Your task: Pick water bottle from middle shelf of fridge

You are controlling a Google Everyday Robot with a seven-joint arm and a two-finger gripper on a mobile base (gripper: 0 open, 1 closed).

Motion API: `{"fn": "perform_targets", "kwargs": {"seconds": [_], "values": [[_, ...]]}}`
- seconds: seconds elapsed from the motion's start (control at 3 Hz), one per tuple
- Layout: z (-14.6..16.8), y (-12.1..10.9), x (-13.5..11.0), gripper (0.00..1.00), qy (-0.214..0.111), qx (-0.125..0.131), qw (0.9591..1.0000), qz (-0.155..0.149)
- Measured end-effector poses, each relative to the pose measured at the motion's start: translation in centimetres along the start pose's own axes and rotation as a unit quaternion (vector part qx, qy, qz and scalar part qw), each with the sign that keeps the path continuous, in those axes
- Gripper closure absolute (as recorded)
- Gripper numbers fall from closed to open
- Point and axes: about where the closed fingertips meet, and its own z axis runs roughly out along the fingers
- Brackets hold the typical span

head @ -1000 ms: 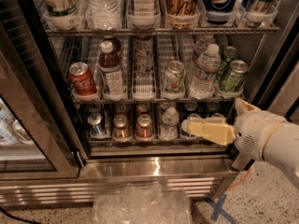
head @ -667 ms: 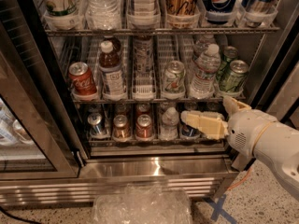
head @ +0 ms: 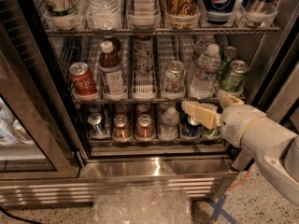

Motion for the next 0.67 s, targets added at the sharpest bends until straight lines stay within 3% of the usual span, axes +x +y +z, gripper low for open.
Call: {"fn": "perform_targets", "kwargs": {"seconds": [0.67], "values": [[1.7,-3.1,-1.0,0.23,-0.03,0.064,0.9975,-0.01]]}}
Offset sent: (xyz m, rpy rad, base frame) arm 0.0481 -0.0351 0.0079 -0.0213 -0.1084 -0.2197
